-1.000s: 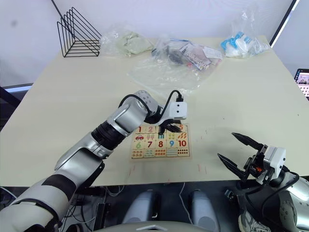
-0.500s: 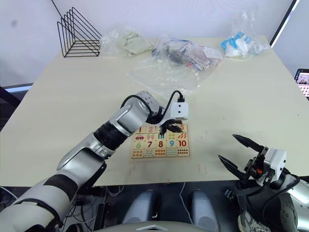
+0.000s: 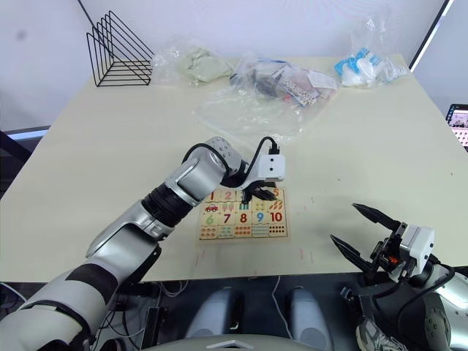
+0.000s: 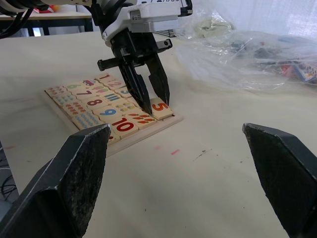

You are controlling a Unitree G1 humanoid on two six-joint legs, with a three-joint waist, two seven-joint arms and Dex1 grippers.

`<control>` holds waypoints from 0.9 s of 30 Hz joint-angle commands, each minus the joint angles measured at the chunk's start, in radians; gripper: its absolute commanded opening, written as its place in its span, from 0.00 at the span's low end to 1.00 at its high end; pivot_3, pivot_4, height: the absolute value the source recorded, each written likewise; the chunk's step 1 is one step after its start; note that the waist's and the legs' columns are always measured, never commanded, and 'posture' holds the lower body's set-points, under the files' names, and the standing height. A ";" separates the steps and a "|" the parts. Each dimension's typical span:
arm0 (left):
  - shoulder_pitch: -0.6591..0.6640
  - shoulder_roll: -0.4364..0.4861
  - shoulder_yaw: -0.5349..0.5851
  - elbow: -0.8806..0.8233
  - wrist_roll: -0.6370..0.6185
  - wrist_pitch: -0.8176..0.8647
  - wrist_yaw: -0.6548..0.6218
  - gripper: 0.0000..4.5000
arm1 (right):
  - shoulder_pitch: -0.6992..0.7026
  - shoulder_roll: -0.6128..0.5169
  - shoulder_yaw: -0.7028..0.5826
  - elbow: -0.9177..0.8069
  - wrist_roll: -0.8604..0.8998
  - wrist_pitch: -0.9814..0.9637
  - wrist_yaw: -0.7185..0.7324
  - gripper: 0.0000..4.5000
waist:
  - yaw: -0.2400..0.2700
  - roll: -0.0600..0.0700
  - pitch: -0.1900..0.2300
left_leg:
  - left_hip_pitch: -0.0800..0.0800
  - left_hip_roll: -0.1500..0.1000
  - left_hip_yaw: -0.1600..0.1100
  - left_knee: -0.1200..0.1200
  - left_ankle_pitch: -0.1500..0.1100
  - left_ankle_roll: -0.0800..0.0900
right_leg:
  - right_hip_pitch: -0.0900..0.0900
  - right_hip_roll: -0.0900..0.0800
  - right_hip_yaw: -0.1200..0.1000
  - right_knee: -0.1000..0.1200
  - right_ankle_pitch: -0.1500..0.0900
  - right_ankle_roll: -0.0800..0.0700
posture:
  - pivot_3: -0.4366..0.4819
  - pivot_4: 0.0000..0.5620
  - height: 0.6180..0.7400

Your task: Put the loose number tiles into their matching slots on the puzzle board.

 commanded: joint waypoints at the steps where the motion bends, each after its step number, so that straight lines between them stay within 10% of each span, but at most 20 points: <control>1: -0.024 -0.004 0.021 -0.039 -0.010 -0.003 -0.003 0.63 | 0.001 -0.001 -0.007 -0.018 0.008 -0.019 0.006 1.00 | 0.000 0.000 0.000 | 0.000 0.000 0.000 0.000 0.000 0.000 | 0.000 0.000 0.000 0.000 0.000 0.000 | 0.48 0.27 1.00; 3: -0.023 -0.003 0.022 -0.042 -0.007 -0.004 0.001 0.81 | 0.002 -0.001 -0.007 -0.017 0.008 -0.019 0.007 1.00 | 0.000 0.000 0.000 | 0.000 0.000 0.000 0.000 0.000 0.000 | 0.000 0.000 0.000 0.000 0.000 0.000 | 0.48 0.27 1.00; 25: -0.049 0.046 0.202 0.145 -0.164 -0.166 -0.062 0.81 | 0.011 0.006 -0.011 -0.011 0.005 -0.028 0.015 1.00 | 0.000 0.000 0.000 | 0.000 0.000 0.000 0.000 0.000 0.000 | 0.000 0.000 0.000 0.000 0.000 0.000 | 0.48 0.27 1.00; 27: -0.038 0.049 0.217 0.194 -0.168 -0.230 -0.054 0.70 | 0.012 0.006 -0.012 -0.010 0.006 -0.029 0.017 1.00 | 0.000 0.000 0.000 | 0.000 0.000 0.000 0.000 0.000 0.000 | 0.000 0.000 0.000 0.000 0.000 0.000 | 0.48 0.27 1.00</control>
